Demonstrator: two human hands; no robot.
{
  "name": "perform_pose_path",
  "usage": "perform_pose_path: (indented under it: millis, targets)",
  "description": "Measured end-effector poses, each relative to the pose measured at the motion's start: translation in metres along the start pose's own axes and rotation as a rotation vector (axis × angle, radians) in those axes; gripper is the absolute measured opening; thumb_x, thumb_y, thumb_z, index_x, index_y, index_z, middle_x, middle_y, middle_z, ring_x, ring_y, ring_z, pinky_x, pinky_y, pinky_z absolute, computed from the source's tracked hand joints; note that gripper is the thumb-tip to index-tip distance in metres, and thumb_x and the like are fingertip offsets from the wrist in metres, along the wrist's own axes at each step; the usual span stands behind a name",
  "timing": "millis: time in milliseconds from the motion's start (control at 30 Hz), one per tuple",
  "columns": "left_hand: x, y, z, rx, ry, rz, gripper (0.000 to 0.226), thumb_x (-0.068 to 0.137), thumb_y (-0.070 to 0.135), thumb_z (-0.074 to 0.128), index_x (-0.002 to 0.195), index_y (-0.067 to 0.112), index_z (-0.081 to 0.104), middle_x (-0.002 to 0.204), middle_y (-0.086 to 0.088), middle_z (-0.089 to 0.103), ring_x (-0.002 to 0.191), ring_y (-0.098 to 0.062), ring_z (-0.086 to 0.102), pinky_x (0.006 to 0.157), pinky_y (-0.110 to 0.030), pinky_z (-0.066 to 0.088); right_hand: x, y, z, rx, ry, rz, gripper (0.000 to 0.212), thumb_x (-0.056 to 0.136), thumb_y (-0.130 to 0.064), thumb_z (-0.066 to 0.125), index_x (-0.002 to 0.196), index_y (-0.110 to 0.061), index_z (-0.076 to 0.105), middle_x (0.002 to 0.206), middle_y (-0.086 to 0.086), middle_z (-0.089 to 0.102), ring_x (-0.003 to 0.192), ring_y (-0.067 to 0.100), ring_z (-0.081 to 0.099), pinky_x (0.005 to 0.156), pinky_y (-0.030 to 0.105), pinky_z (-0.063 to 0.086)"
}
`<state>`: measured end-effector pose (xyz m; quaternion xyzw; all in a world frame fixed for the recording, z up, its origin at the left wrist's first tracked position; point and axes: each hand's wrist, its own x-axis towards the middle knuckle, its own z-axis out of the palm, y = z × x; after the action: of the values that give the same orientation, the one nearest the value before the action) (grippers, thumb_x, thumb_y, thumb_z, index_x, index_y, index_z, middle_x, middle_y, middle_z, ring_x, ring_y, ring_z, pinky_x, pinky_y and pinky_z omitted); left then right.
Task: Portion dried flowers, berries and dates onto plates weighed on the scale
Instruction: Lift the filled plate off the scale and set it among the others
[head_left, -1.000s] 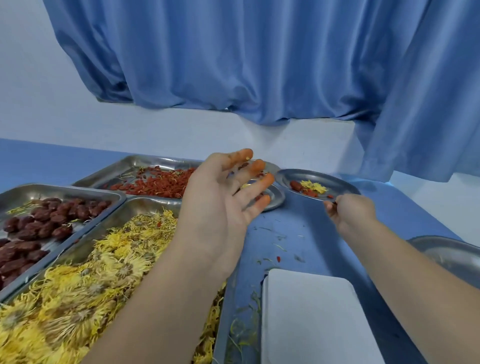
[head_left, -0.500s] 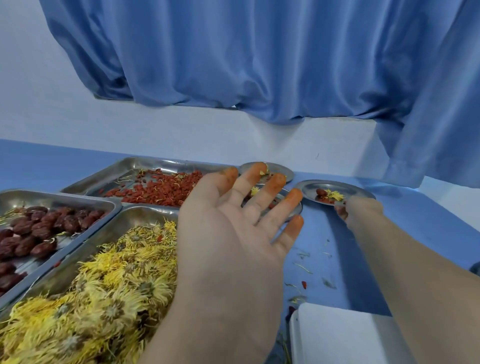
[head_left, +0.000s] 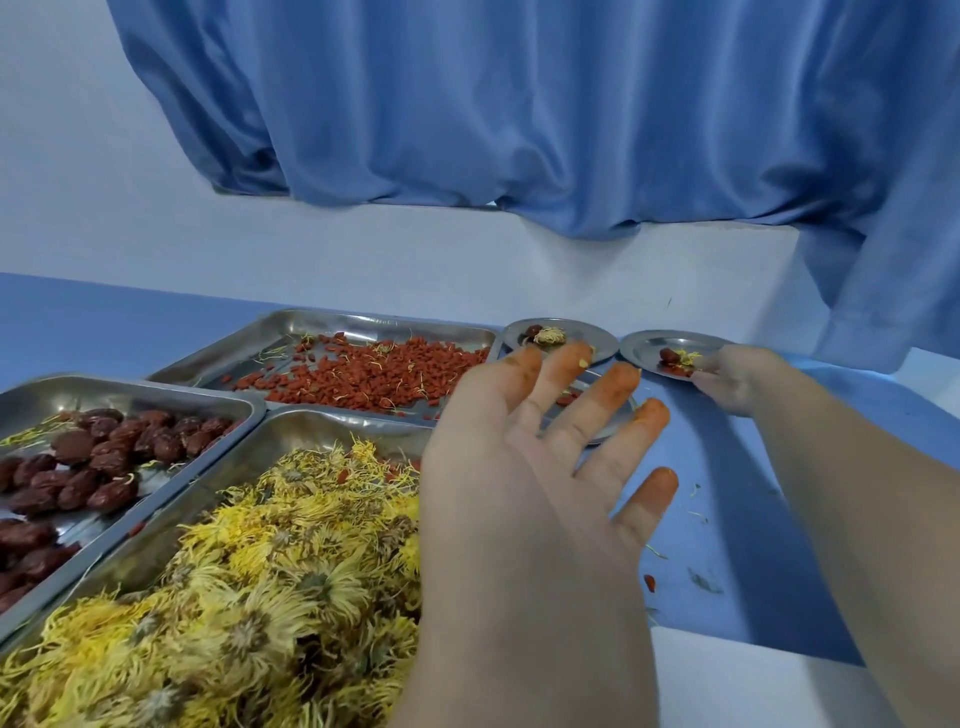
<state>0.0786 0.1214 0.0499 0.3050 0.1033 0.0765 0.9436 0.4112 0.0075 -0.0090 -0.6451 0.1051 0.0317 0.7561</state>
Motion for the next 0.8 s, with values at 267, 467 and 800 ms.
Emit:
perform_pose_path:
  millis: [267, 467, 800]
  targets:
    - [-0.007, -0.005, 0.004, 0.007, -0.017, 0.032, 0.033, 0.087, 0.042, 0.047, 0.095, 0.023, 0.073, 0.098, -0.001, 0.077, 0.092, -0.019, 0.071, 0.082, -0.039, 0.05, -0.04, -0.028, -0.012, -0.349, -0.03, -0.05, 0.01, 0.093, -0.002, 0.051, 0.101, -0.006, 0.047, 0.128, 0.02, 0.049, 0.073, 0.031, 0.065, 0.053, 0.034, 0.058]
    - [-0.031, -0.018, 0.02, -0.012, -0.039, 0.107, 0.029, 0.093, 0.033, 0.048, 0.106, 0.019, 0.07, 0.117, -0.003, 0.071, 0.104, -0.023, 0.07, 0.086, -0.037, 0.051, -0.134, -0.062, -0.03, -0.271, -0.351, -0.028, 0.026, 0.093, -0.005, 0.052, 0.118, 0.002, 0.047, 0.121, 0.029, 0.057, 0.096, 0.037, 0.068, 0.078, 0.04, 0.057]
    - [-0.067, -0.052, 0.044, 0.073, -0.174, 0.103, 0.021, 0.095, 0.027, 0.045, 0.087, 0.02, 0.063, 0.096, -0.002, 0.071, 0.096, -0.023, 0.072, 0.077, -0.033, 0.048, -0.312, -0.079, -0.145, -0.063, -0.456, -0.22, 0.022, 0.088, -0.005, 0.059, 0.109, -0.008, 0.051, 0.101, 0.021, 0.069, 0.086, 0.037, 0.071, 0.064, 0.036, 0.058]
